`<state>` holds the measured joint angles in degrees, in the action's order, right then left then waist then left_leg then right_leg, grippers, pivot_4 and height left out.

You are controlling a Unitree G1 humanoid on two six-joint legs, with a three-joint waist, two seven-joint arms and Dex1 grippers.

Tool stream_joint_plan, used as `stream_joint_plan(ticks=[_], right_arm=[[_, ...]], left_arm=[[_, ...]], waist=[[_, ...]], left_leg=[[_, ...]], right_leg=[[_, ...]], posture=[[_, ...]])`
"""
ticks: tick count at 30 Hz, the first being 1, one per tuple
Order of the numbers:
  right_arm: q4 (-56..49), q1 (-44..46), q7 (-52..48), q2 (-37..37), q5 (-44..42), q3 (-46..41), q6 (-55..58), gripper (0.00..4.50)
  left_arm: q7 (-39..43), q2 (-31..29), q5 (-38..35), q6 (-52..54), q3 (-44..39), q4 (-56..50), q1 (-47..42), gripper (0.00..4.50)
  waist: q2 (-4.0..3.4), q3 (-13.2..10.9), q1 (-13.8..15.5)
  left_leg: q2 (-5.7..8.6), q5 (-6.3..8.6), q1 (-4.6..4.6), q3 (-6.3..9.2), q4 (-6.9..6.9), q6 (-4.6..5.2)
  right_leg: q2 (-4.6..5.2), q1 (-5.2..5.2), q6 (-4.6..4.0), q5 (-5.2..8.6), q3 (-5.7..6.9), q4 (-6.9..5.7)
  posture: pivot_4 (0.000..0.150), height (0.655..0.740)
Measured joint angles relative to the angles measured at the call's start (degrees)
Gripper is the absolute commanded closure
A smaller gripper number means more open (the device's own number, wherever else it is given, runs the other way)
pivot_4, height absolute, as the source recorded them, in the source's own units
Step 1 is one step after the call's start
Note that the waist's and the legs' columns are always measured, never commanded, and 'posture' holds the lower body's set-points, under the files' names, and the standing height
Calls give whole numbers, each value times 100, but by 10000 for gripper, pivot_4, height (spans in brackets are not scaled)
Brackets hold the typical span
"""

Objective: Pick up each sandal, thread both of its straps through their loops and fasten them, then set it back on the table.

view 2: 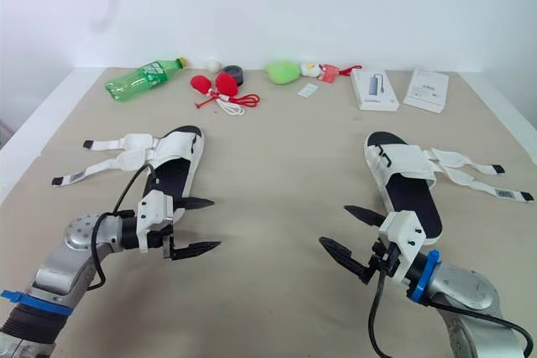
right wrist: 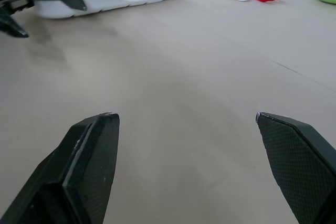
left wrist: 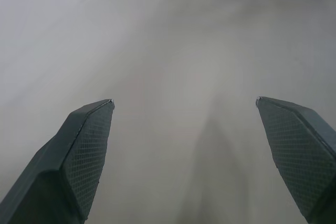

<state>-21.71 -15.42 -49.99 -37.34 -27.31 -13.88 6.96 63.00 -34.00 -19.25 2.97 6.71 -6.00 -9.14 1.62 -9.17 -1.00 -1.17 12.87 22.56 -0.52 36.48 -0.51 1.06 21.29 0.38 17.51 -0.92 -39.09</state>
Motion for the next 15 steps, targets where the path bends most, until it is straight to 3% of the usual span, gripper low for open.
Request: stream_joint_plan(ticks=[3,11,15], right_arm=[[-7,1,161,113,-33,-5,88,0],[-133,569,2349,564,-632,-934,1796,0],[127,744,2545,485,-601,-1022,2039,0]], left_arm=[[0,111,-1,-8,20,-8,-109,420],[850,526,-420,618,882,-390,-1392,420],[960,651,-439,622,955,-350,-1526,420]], waist=[[0,0,1],[-2,1,-9],[-2,1,-17]], left_leg=[[1,0,0,-1,0,0],[0,-1,1,-11,3,-1],[-2,0,1,-12,0,0]], right_leg=[[1,0,0,0,0,0],[-11,2,5,-4,-15,0],[-21,4,6,-3,-17,0]], posture=[[1500,7400],[1500,7400],[1500,7400]])
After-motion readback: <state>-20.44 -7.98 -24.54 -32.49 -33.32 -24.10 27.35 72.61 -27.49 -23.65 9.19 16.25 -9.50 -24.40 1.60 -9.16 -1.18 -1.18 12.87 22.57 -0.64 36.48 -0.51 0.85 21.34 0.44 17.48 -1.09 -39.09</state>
